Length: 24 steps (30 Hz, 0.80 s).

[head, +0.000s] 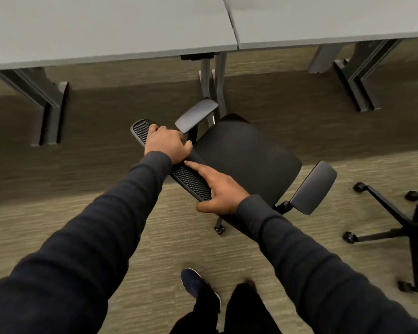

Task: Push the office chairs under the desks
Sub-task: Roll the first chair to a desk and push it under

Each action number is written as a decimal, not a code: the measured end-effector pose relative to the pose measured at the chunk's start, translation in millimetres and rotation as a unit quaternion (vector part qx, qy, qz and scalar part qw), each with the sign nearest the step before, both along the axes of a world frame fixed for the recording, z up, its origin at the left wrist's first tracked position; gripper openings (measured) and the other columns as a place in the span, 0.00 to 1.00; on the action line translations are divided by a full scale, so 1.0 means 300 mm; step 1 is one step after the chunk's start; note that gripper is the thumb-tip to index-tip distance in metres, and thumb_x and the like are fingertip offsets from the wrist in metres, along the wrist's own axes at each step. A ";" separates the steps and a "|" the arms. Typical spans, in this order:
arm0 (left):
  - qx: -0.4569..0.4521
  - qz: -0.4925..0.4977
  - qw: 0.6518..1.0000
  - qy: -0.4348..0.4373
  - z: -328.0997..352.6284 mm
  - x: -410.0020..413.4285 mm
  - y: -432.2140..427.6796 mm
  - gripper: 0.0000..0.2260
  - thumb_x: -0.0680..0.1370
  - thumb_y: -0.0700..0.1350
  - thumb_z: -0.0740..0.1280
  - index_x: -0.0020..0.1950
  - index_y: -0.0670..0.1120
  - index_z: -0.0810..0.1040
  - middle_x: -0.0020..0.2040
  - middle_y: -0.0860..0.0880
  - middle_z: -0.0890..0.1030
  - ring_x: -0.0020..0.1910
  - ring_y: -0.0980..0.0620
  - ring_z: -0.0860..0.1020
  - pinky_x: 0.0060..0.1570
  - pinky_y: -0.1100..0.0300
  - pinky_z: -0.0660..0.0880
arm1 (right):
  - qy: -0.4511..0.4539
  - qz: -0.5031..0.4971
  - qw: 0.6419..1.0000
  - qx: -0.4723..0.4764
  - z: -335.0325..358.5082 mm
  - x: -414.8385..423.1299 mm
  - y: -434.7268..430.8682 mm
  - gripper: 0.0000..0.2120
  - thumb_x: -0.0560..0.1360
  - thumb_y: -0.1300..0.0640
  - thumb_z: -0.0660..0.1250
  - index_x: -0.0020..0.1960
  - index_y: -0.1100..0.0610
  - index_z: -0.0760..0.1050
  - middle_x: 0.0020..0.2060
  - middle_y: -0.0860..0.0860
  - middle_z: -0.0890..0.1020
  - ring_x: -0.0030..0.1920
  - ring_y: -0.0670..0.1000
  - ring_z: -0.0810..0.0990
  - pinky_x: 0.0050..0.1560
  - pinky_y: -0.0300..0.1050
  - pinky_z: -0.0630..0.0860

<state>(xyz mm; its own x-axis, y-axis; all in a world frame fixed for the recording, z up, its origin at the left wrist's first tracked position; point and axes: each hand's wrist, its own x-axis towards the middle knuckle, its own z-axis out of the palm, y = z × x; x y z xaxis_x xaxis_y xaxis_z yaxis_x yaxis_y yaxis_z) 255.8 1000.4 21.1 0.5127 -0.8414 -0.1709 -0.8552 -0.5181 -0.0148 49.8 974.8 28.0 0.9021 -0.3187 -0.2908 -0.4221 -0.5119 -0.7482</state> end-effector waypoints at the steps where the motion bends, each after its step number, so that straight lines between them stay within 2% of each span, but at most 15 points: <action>1: -0.001 0.002 1.000 -0.001 0.002 0.072 -0.013 0.20 0.79 0.60 0.57 0.49 0.49 0.84 0.49 0.45 0.83 0.57 0.44 0.77 0.65 0.47 0.60 | -0.003 -0.003 1.000 -0.003 0.010 0.073 -0.005 0.49 0.66 0.52 0.76 0.80 0.40 0.53 0.76 0.43 0.64 0.71 0.46 0.68 0.68 0.47 0.70; 6: 0.003 0.004 1.000 -0.002 0.014 0.273 -0.058 0.20 0.79 0.60 0.57 0.51 0.49 0.84 0.52 0.45 0.84 0.59 0.44 0.77 0.66 0.48 0.59 | 0.011 -0.034 0.998 -0.054 0.006 0.252 -0.026 0.47 0.65 0.45 0.73 0.79 0.41 0.55 0.75 0.44 0.66 0.70 0.50 0.70 0.66 0.52 0.72; 11: 0.007 0.004 1.000 -0.001 0.033 0.575 -0.127 0.19 0.79 0.61 0.58 0.49 0.51 0.83 0.50 0.46 0.83 0.58 0.45 0.77 0.66 0.49 0.60 | 0.128 -0.122 0.973 -0.145 -0.007 0.423 0.011 0.41 0.69 0.35 0.65 0.77 0.51 0.58 0.69 0.52 0.71 0.66 0.58 0.74 0.64 0.53 0.72; 17: 0.020 0.016 1.000 0.004 0.027 0.864 -0.141 0.19 0.80 0.63 0.58 0.45 0.52 0.82 0.45 0.48 0.81 0.55 0.46 0.76 0.66 0.50 0.60 | 0.112 -0.131 0.974 -0.146 -0.010 0.721 0.040 0.31 0.69 0.38 0.66 0.66 0.53 0.67 0.59 0.53 0.76 0.58 0.59 0.78 0.59 0.56 0.74; 24: 0.047 0.009 0.999 -0.003 0.025 1.108 -0.174 0.19 0.79 0.64 0.57 0.46 0.53 0.81 0.40 0.51 0.76 0.53 0.46 0.77 0.64 0.51 0.62 | 0.111 -0.123 0.978 -0.130 -0.002 0.958 0.004 0.30 0.69 0.40 0.68 0.65 0.54 0.68 0.59 0.53 0.76 0.58 0.58 0.77 0.60 0.54 0.73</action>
